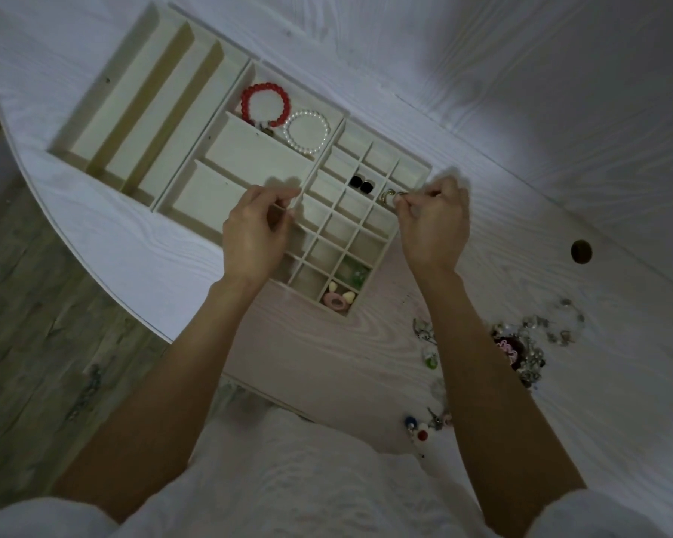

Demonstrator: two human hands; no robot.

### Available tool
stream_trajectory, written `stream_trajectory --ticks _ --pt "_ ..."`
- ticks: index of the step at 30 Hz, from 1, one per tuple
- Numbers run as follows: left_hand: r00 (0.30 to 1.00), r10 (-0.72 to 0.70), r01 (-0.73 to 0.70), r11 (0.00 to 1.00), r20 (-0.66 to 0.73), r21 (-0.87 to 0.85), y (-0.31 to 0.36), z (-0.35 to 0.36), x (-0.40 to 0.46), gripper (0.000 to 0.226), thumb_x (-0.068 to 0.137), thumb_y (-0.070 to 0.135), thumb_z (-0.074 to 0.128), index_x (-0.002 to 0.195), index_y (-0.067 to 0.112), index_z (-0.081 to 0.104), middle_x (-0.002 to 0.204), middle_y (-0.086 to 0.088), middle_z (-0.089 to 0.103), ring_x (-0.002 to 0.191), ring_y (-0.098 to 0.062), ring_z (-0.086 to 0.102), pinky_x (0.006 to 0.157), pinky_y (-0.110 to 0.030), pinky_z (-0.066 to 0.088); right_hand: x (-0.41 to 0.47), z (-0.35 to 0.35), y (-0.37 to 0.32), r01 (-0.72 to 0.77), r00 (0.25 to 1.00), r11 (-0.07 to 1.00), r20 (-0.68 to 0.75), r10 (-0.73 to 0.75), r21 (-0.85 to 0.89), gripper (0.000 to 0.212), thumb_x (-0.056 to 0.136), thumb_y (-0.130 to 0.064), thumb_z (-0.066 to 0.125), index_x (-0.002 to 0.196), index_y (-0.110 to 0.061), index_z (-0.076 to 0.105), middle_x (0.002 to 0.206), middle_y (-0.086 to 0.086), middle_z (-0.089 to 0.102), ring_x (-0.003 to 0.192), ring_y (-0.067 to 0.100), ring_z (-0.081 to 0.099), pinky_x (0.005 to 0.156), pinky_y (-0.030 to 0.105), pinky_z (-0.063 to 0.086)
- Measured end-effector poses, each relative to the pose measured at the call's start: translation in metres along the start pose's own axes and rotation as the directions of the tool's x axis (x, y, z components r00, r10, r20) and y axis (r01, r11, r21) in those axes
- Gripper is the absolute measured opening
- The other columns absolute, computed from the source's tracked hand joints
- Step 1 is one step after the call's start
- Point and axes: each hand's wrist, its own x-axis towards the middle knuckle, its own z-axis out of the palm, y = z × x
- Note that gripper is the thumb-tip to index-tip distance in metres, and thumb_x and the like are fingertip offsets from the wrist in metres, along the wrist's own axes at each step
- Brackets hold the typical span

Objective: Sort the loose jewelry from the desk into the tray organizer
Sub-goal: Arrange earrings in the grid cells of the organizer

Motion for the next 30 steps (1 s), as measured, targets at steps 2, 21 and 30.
stream_trajectory --ticks 2,21,30 --pt "1.0 0.002 -0.002 1.0 0.0 0.009 0.0 0.0 0.0 0.025 0.087 0.014 0.065 0.111 0.016 0.068 0.097 -0.004 0.062 0.079 -0.01 0.053 0.072 -0.023 0.042 -0.001 -0.006 -0.001 0.008 0.999 1.0 -0.048 -0.006 0.026 0.023 0.088 -0.027 0.062 0.095 -0.009 0.074 0.098 0.011 0.058 0.092 0.025 0.052 0.075 0.027 0.042" --pt "1.0 -0.008 0.007 1.0 -0.011 -0.03 0.0 0.002 -0.003 0.028 0.087 0.014 0.064 0.115 0.019 0.067 0.097 -0.003 0.062 0.08 -0.009 0.053 0.072 -0.021 0.042 0.022 0.001 0.001 0.101 0.99 0.964 0.118 -0.074 -0.246 0.019 0.086 -0.029 0.061 0.088 -0.017 0.076 0.108 0.002 0.06 0.106 0.022 0.046 0.096 0.026 0.028" --pt "1.0 -0.006 0.005 1.0 -0.01 -0.023 0.001 0.0 -0.002 0.029 0.087 0.014 0.064 0.116 0.019 0.067 0.098 -0.003 0.061 0.082 -0.007 0.053 0.073 -0.018 0.04 0.016 -0.003 0.001 0.0 0.991 0.991 0.134 0.018 -0.136 0.02 0.087 -0.033 0.061 0.096 -0.022 0.075 0.104 0.004 0.062 0.102 0.024 0.051 0.088 0.02 0.023"
